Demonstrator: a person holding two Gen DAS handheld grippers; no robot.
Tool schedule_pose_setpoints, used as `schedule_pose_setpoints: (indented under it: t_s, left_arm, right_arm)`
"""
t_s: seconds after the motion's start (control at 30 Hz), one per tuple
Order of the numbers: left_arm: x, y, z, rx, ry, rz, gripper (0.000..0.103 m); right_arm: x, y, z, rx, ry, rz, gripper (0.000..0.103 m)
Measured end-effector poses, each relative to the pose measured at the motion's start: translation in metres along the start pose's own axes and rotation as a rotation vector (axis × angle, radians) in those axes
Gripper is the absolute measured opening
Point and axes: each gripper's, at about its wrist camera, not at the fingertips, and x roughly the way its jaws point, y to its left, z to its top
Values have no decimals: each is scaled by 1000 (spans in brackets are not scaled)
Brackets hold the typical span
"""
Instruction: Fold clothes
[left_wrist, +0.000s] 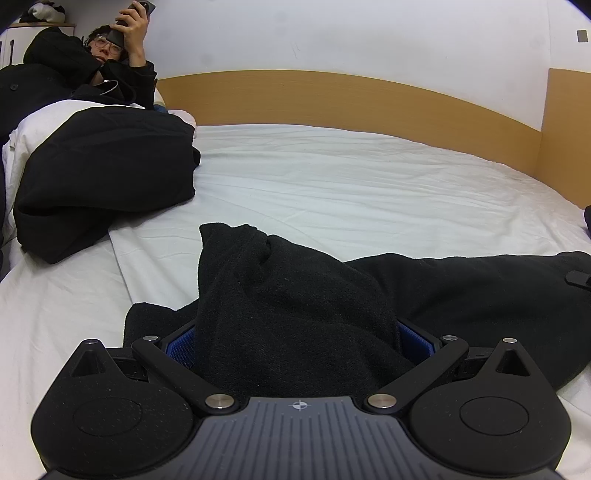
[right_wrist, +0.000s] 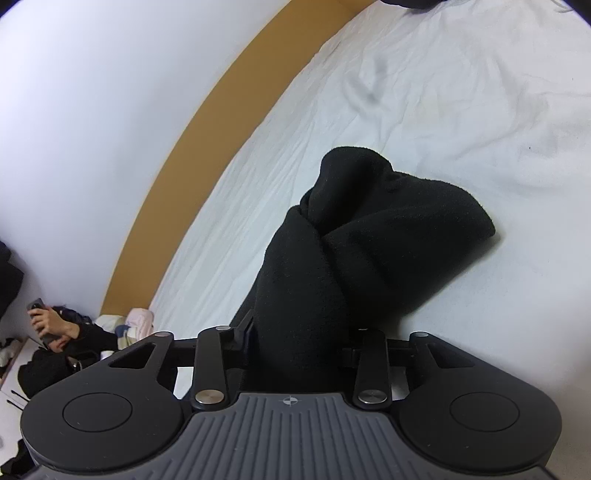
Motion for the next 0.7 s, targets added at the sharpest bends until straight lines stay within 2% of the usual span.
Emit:
schedule_pose_setpoints:
  t_s: [0.27, 0.47, 0.57, 0.7]
  left_arm:
    - [-3, 2, 1, -4, -6, -20, 103]
    - [-19, 4, 0, -12, 3, -74, 103]
    - [-30, 4, 2, -15, -15, -44, 103]
    - [-35, 12, 4, -41, -23, -52, 103]
  right_arm:
    - [-18, 21, 6, -100, -75, 37, 30]
    - [-27, 31, 12, -179, -116, 9, 29]
    - [-32, 33, 15, -220, -130, -19, 29]
    - [-36, 38, 14, -309, -159, -50, 29]
